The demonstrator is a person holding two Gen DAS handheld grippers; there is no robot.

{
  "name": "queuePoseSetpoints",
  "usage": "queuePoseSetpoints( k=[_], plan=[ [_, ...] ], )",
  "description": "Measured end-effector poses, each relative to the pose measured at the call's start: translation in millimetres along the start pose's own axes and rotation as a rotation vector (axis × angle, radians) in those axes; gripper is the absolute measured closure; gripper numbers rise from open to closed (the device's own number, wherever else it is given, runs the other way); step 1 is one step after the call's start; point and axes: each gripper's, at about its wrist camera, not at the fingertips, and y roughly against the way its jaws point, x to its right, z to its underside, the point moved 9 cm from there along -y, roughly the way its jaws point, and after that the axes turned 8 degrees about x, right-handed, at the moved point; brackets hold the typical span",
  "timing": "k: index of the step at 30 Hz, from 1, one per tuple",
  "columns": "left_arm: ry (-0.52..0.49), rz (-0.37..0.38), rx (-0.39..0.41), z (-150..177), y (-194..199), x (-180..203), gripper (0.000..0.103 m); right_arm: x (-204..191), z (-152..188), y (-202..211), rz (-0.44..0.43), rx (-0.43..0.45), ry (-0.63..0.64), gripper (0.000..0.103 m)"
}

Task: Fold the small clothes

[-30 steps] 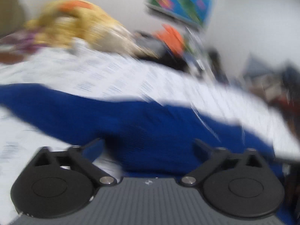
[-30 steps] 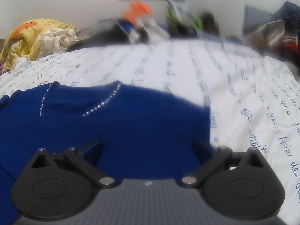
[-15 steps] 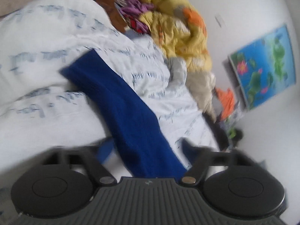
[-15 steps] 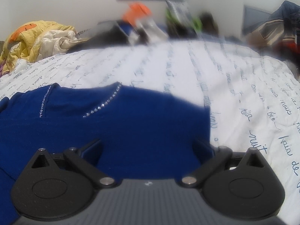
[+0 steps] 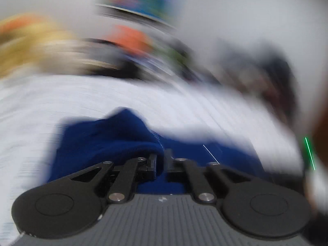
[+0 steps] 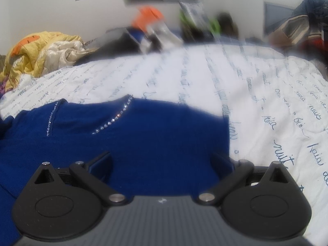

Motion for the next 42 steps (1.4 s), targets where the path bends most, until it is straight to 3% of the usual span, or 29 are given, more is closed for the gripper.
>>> queuePoseSetpoints(
  k=[1, 3, 4, 5, 8, 10, 12, 15, 17, 19, 20, 24, 27, 29, 33, 42],
  plan=[
    [-0.112, 0.057, -0.049, 19.8, -7.4, 36.6, 0.072, 0.5, -0.3, -0.1, -0.003, 0.002, -0.005, 0.000],
    [-0.242, 0.077, -0.081, 50.7, -12.8, 71.3, 0.049, 1.2, -0.8, 0.5, -0.008, 0.006, -0.016, 0.000],
    [-0.251, 0.056, -0.085, 61.7, -13.0, 75.3, 0.030, 2.0, -1.1, 0.8, -0.011, 0.008, -0.023, 0.000],
    [-0.234, 0.042, -0.079, 68.4, -11.2, 74.1, 0.020, 2.3, -1.2, 1.1, -0.015, 0.011, -0.029, 0.000],
    [-0.059, 0.066, -0.052, 77.3, -1.5, 49.2, 0.018, 2.8, -1.6, 1.1, -0.021, 0.014, -0.038, 0.000],
    [0.131, 0.085, -0.022, 77.2, 3.1, 25.8, 0.018, 2.4, -1.2, 1.3, -0.022, 0.014, -0.040, 0.000],
    [0.342, 0.066, 0.052, 71.1, 10.1, -7.3, 0.011, 1.9, -1.1, 1.4, -0.017, 0.010, -0.031, 0.000],
    [0.562, 0.059, 0.117, 71.6, 19.2, -44.4, 0.007, -9.0, -8.0, 14.0, 0.020, 0.025, -0.016, 0.000],
    [0.634, 0.068, 0.133, 71.2, 19.9, -57.1, 0.006, -39.8, -18.6, 35.5, -0.139, 0.067, -0.075, 0.000],
    [0.665, 0.076, 0.129, 71.1, 16.9, -62.8, 0.006, -74.4, -19.4, 41.1, -0.314, -0.024, -0.131, 0.000],
    [0.663, 0.078, 0.131, 70.8, 18.9, -60.9, 0.006, -86.1, -16.8, 37.4, -0.345, -0.088, -0.148, 0.000],
    [0.655, 0.080, 0.132, 67.8, 21.2, -58.7, 0.004, -95.6, -2.2, 8.0, -0.351, -0.292, -0.275, 0.003],
    [0.662, 0.084, 0.136, 67.0, 15.8, -58.8, 0.003, -96.0, -5.3, -0.3, -0.334, -0.302, -0.286, 0.014],
    [0.659, 0.088, 0.136, 68.3, 15.9, -58.0, 0.002, -100.3, -4.1, -3.3, -0.325, -0.337, -0.258, 0.079],
    [0.657, 0.093, 0.137, 68.5, 16.6, -56.7, 0.001, -105.8, 3.1, -4.2, -0.328, -0.361, -0.267, 0.080],
    [0.657, 0.093, 0.138, 69.3, 17.2, -56.9, 0.001, -86.5, 11.9, -16.5, -0.424, -0.430, -0.581, 0.079]
  ],
)
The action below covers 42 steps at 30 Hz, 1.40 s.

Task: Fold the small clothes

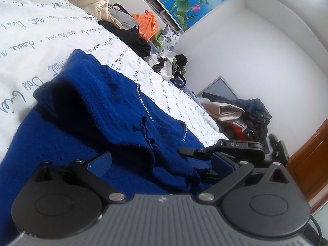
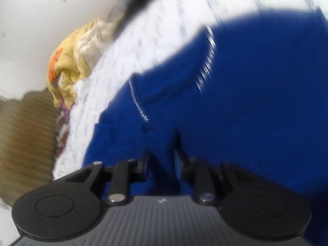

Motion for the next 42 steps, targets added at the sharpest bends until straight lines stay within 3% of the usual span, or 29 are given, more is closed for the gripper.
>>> queuePoseSetpoints(
  k=[1, 3, 9, 13, 17, 19, 21, 23, 24, 26, 30, 32, 35, 37, 38, 40, 42],
  plan=[
    [-0.001, 0.000, 0.000, 0.0, 0.0, -0.1, 0.001, 0.3, 0.5, 0.6, -0.008, 0.005, 0.004, 0.079],
    [-0.002, 0.000, -0.001, -0.1, 0.1, 0.1, 0.001, -3.1, 1.2, 5.1, 0.009, 0.038, 0.067, 0.099],
    [-0.003, 0.000, -0.001, -0.3, -0.1, 0.5, 0.000, -26.5, -31.1, 67.4, -0.021, 0.213, 0.221, 0.099],
    [-0.005, 0.005, -0.003, -0.2, -0.1, 1.8, 0.000, 13.5, -58.7, 102.3, 0.092, 0.264, 0.231, 0.099],
    [-0.020, 0.010, -0.013, 1.8, -1.1, 5.2, 0.000, 66.9, -64.0, 104.8, 0.192, 0.244, 0.145, 0.094],
    [-0.026, 0.001, -0.019, 2.3, 1.1, 7.0, 0.000, 82.6, -59.6, 100.1, 0.214, 0.239, 0.068, 0.083],
    [-0.016, 0.014, -0.017, -4.1, 8.5, 14.6, 0.002, 86.8, -61.3, 118.6, 0.201, 0.340, 0.049, 0.081],
    [-0.018, 0.045, 0.035, -26.7, 15.8, 29.2, 0.001, 69.3, -63.7, 141.3, 0.206, 0.481, 0.142, 0.078],
    [-0.064, 0.032, 0.069, -38.7, 14.9, 36.8, 0.000, 55.3, -61.5, 144.6, 0.199, 0.509, 0.212, 0.078],
    [-0.183, -0.006, 0.084, -57.6, -3.2, 49.7, 0.000, 28.3, -46.1, 129.1, 0.172, 0.448, 0.340, 0.078],
    [-0.344, -0.164, -0.088, -52.6, -75.3, 35.0, 0.007, -10.9, -10.2, 73.0, 0.313, 0.337, 0.711, 0.078],
    [-0.358, -0.262, -0.152, -42.8, -96.5, 5.3, 0.015, -25.5, 12.2, 47.3, 0.319, 0.285, 0.855, 0.078],
    [-0.421, -0.246, -0.075, -45.0, -92.5, -16.2, 0.011, -32.8, 37.5, 22.7, 0.355, 0.274, 1.026, 0.079],
    [-0.325, -0.210, -0.048, -52.5, -87.2, -26.5, 0.012, -33.9, 38.5, 18.6, 0.358, 0.294, 1.054, 0.080],
    [-0.294, -0.200, -0.039, -55.1, -85.7, -31.0, 0.012, -30.8, 32.7, 22.7, 0.355, 0.302, 1.012, 0.087],
    [-0.269, -0.193, -0.026, -56.4, -83.7, -32.4, 0.012, -18.9, 15.2, 36.8, 0.392, 0.324, 0.956, 0.097],
    [-0.273, -0.196, -0.022, -57.2, -85.5, -28.1, 0.012, 4.2, -3.7, 53.1, 0.425, 0.327, 0.901, 0.097]
  ],
)
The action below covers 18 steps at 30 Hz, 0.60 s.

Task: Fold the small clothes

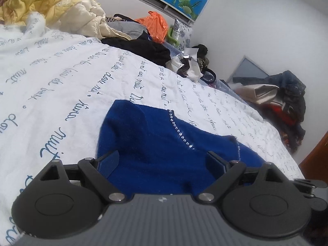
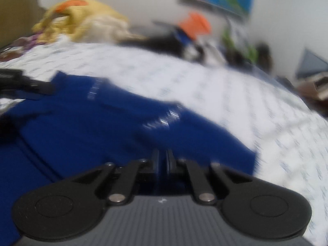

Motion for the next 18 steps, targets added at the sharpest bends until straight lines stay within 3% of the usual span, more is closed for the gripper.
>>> queuePoseSetpoints(
  k=[2, 5, 7, 9, 10, 12, 13, 14, 15, 16, 17, 18],
  plan=[
    [0.019, 0.007, 0.006, -1.1, 1.6, -0.8, 0.012, 6.2, 13.9, 6.4, -0.047, -0.024, -0.038, 0.097],
    [0.011, -0.003, -0.001, -3.6, 8.0, 3.5, 0.012, 5.2, 19.2, 22.9, -0.095, 0.013, -0.014, 0.094],
    [-0.049, -0.064, -0.009, -3.6, 14.0, 10.6, 0.013, 20.2, 11.2, 28.1, -0.091, 0.012, -0.121, 0.091],
    [-0.097, -0.041, 0.013, -8.2, 18.5, 30.3, 0.007, 38.7, -3.6, 27.0, -0.093, 0.037, -0.271, 0.091],
    [-0.135, -0.029, 0.028, -12.2, 15.6, 41.0, 0.001, 44.2, -9.8, 23.1, -0.086, 0.046, -0.303, 0.090],
    [-0.195, -0.058, 0.003, -16.0, -3.9, 51.7, 0.000, 44.8, -18.7, 4.6, -0.044, 0.034, -0.287, 0.089],
    [-0.211, -0.082, -0.041, -13.3, -18.9, 49.4, 0.001, 43.1, -17.8, -7.7, -0.016, 0.007, -0.263, 0.082],
    [-0.214, -0.129, -0.099, -9.2, -34.3, 40.3, 0.005, 40.5, -13.1, -24.1, 0.010, -0.042, -0.232, 0.067],
    [-0.231, -0.156, -0.121, -5.5, -44.0, 31.0, 0.004, 39.0, -4.0, -38.6, 0.044, -0.090, -0.190, 0.059],
    [-0.300, -0.166, -0.100, -6.1, -46.2, 29.4, 0.004, 41.9, -2.8, -39.2, 0.076, -0.022, -0.166, 0.035],
    [-0.365, -0.174, -0.107, -3.0, -48.9, 28.0, 0.003, 50.1, 3.7, -42.0, 0.132, -0.012, -0.166, 0.003],
    [-0.365, -0.169, -0.110, -2.1, -48.7, 26.8, 0.003, 63.0, 11.6, -44.3, 0.139, -0.032, -0.247, 0.000]
  ],
)
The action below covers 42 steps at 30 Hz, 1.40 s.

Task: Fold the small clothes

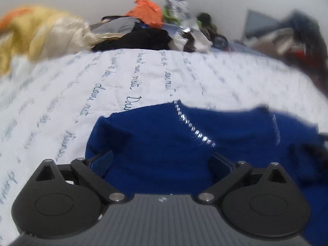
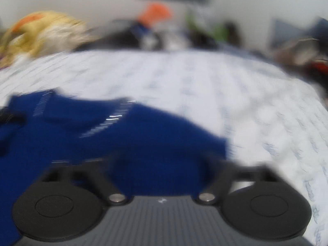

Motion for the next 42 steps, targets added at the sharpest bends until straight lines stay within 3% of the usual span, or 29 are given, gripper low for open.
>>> queuePoseSetpoints(
  k=[1, 5, 7, 10, 12, 16, 17, 18, 21, 22, 23, 24, 25, 28, 30, 31, 33, 34, 35, 36, 37, 38, 40, 42],
  plan=[
    [0.009, 0.000, 0.004, 0.2, 0.2, -1.3, 0.003, 12.4, -1.0, -0.2, -0.011, 0.003, -0.070, 0.000],
    [-0.051, -0.065, -0.003, 4.2, 14.2, 1.8, 0.006, 17.8, 0.7, 3.8, 0.002, -0.014, -0.054, 0.000],
    [-0.038, -0.032, 0.023, 5.8, 42.3, 6.3, 0.004, 22.8, -0.9, 24.0, -0.008, 0.000, -0.105, 0.000],
    [-0.010, 0.029, 0.090, -3.7, 71.1, 6.0, 0.000, 22.9, -20.0, 56.6, -0.077, 0.103, -0.125, 0.000],
    [0.037, -0.005, 0.073, -17.8, 63.7, -12.3, 0.000, 29.5, -31.0, 51.6, -0.057, 0.094, -0.118, 0.000],
    [0.301, -0.032, -0.066, -16.7, 19.9, -67.7, 0.001, 70.0, -30.6, 9.5, 0.021, -0.032, -0.248, 0.001],
    [0.358, -0.029, -0.100, -12.2, 9.1, -76.8, 0.001, 74.3, -27.7, -1.0, 0.024, -0.061, -0.259, 0.006],
    [0.359, -0.029, -0.069, -14.4, 6.5, -80.7, 0.000, 74.0, -24.3, -10.5, 0.015, -0.093, -0.250, 0.010],
    [0.331, 0.031, -0.076, -21.8, -8.0, -70.9, 0.004, 55.1, -24.2, -21.2, -0.002, -0.094, -0.110, 0.023],
    [0.306, 0.053, -0.071, -24.0, -10.7, -64.2, 0.024, 50.0, -25.9, -21.6, -0.004, -0.085, -0.079, 0.053],
    [0.245, 0.059, -0.071, -25.8, -13.9, -55.9, 0.081, 48.3, -28.8, -22.4, -0.008, -0.085, -0.072, 0.093],
    [0.168, 0.018, -0.074, -25.0, -15.3, -48.8, 0.091, 48.5, -31.3, -23.7, -0.037, -0.096, -0.111, 0.097],
    [0.140, -0.020, -0.046, -26.5, -12.6, -48.2, 0.094, 51.0, -35.0, -22.4, -0.041, -0.081, -0.130, 0.097],
    [0.107, -0.065, 0.052, -31.8, 0.6, -56.3, 0.094, 52.9, -48.3, 1.7, -0.047, 0.043, -0.108, 0.098],
    [0.081, -0.089, 0.001, -15.2, -12.2, -62.5, 0.093, 61.1, -38.0, -3.1, -0.019, 0.029, -0.099, 0.098],
    [0.075, -0.093, 0.026, -12.9, -11.0, -63.3, 0.092, 64.2, -26.5, -13.6, -0.011, -0.009, -0.109, 0.098],
    [0.061, -0.100, 0.021, -12.9, -9.3, -60.2, 0.092, 64.0, -19.7, -16.8, -0.027, 0.018, -0.161, 0.097],
    [0.049, -0.105, 0.014, -13.7, -7.1, -59.1, 0.085, 63.1, -20.6, -17.2, -0.021, 0.007, -0.178, 0.094],
    [0.036, -0.117, 0.014, -15.6, -1.5, -58.8, 0.074, 62.6, -22.4, -16.5, -0.016, -0.013, -0.191, 0.082],
    [0.022, -0.133, 0.025, -19.4, 7.0, -57.3, 0.070, 62.6, -24.7, -13.0, -0.008, -0.039, -0.203, 0.074],
    [0.022, -0.150, 0.060, -24.2, 21.8, -54.9, 0.057, 62.2, -28.6, -4.8, 0.006, -0.035, -0.216, 0.061],
    [0.047, -0.133, 0.105, -30.2, 39.0, -47.8, 0.040, 58.4, -34.0, 9.6, 0.009, 0.004, -0.214, 0.057],
    [0.107, -0.013, 0.150, -31.0, 64.4, -23.7, 0.023, 33.4, -42.2, 40.6, -0.038, 0.081, -0.148, 0.055],
    [0.097, 0.080, 0.084, -14.7, 66.4, 4.7, 0.022, -6.2, -35.8, 56.3, -0.132, 0.076, -0.060, 0.042]
  ],
)
